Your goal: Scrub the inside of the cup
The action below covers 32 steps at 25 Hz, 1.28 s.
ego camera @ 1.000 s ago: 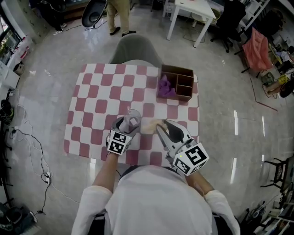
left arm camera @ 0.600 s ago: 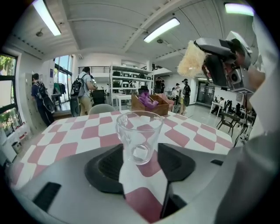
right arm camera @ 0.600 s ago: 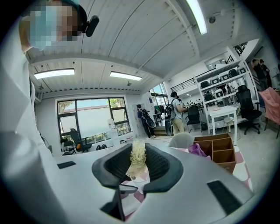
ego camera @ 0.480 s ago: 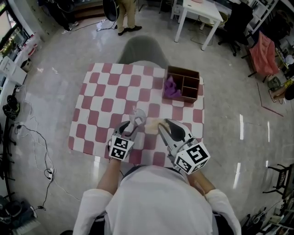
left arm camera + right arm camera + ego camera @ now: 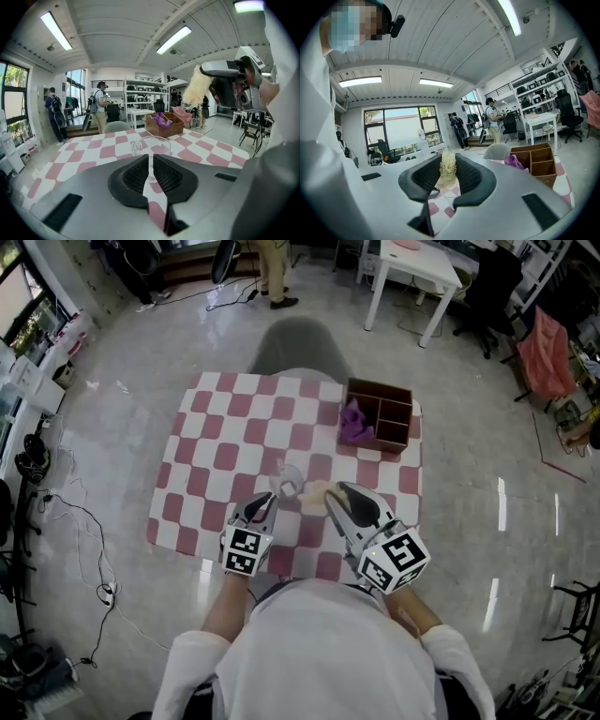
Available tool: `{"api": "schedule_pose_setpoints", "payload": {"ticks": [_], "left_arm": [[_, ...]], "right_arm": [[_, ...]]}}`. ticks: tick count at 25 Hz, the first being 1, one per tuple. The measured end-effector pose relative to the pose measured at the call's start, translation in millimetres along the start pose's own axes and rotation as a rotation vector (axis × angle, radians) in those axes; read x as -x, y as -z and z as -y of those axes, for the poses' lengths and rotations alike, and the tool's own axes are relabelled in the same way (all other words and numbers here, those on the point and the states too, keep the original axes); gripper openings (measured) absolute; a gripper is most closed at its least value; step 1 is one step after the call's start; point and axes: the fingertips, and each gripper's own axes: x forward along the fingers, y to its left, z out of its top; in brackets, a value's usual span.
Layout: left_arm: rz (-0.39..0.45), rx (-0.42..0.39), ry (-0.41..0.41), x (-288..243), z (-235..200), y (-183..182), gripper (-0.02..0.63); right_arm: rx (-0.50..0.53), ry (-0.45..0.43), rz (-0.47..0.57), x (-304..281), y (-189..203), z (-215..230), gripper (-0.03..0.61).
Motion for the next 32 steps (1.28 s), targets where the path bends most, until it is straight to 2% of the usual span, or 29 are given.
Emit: {"api": "schedule_pose_setpoints", "payload": {"ticks": [13, 19, 32], "left_arm": [[0.121, -0.022, -0.036, 37, -4, -59, 0.037], [0.141, -0.040, -0.071, 50, -6, -73, 0.032], [0.247, -0.072, -0.094, 76, -5, -107, 0.031]], "right_arm": [[0.009, -0.007, 0.003, -2, 0, 2, 0.106], [0.010, -0.007, 0.003, -5, 3, 3, 0.106], [0.027, 0.011, 0.007, -10, 7, 6, 0.106]]}}
